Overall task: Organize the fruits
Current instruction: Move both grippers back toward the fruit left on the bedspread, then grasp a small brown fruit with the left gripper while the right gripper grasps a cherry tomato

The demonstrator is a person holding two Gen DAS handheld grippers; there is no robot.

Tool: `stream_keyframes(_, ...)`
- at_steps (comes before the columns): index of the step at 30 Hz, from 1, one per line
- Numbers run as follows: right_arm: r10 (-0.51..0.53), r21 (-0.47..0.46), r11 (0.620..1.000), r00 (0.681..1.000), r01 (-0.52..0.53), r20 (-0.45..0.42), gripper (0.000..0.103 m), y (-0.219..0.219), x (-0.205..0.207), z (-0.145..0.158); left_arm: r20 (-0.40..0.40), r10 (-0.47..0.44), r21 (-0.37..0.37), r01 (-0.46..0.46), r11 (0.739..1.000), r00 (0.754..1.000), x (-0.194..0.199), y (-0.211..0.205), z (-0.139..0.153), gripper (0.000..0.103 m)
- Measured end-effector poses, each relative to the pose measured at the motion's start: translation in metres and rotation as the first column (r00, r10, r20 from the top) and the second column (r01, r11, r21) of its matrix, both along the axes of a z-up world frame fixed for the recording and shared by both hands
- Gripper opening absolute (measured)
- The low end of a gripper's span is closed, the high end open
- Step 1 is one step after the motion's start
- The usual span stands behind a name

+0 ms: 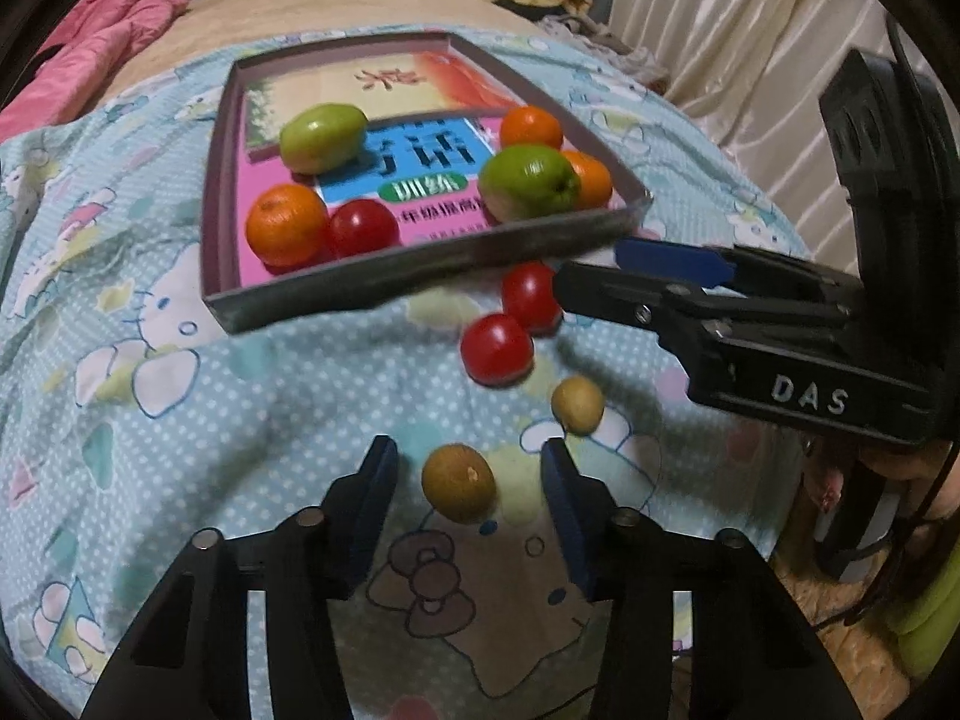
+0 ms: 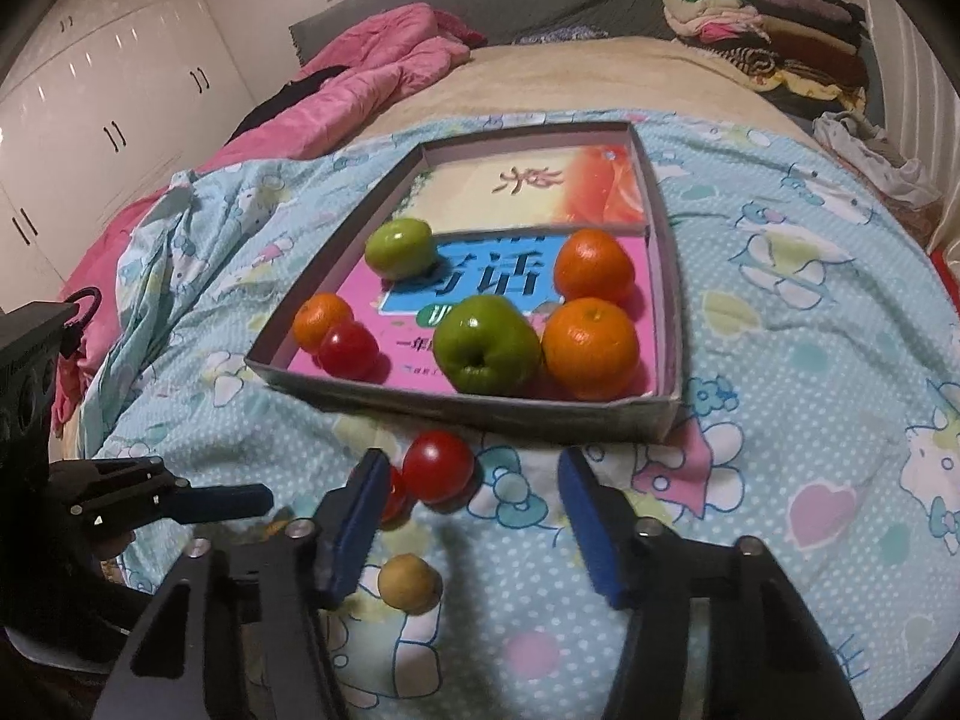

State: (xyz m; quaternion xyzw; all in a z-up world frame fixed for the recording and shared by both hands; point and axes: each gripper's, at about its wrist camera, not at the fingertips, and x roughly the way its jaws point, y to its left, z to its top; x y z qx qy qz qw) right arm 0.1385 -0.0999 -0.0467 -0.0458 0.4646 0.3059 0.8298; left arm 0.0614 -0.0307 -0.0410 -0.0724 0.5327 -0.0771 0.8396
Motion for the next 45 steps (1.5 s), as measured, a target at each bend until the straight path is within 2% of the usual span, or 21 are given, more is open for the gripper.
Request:
stream_keyframes(4,0.01,-0.006,1.0,1.0,-0.01,-0.027,0.046,0.004,0.003,-0.007,-0.027,-0.02,0.007,0.02,1.0,0.999,0.0,-0.004,-0.006,0.035)
stream_keyframes(9,0.015,0.005,1.0,0.998,-0.015,-0.061,0.044,0.009,0.007,-0.015,-0.039,-0.02,0.002,0.02,1.0,0.999,0.0,-0.003,-0.009,0.033)
stream_keyframes(25,0.081,0.006,0.997,0.995,-0.081,-0.061,0.029,0.032,0.01,-0.023,-0.051,-0.026,-0.004,0.026,1.0,0.998,0.006,-0.006,-0.016,0.032)
stream_keyframes(33,0.127,-0.005,0.992,0.992,-0.127,0.001,0.029,0.032,-0.001,-0.011,-0.05,-0.023,-0.018,0.022,1.0,0.999,0.007,-0.004,-0.016,0.027)
stream_keyframes(38,0.126,0.056,0.99,0.99,-0.13,0.065,0.029,0.021,-0.007,0.009,-0.022,-0.023,-0.038,0.022,0.999,0.999,0.004,0.001,-0.009,0.027)
stream_keyframes(45,0.118,0.118,0.984,0.985,-0.132,0.125,0.029,0.014,-0.009,0.026,0.101,0.036,-0.086,-0.027,0.996,0.994,-0.002,0.02,0.018,0.027)
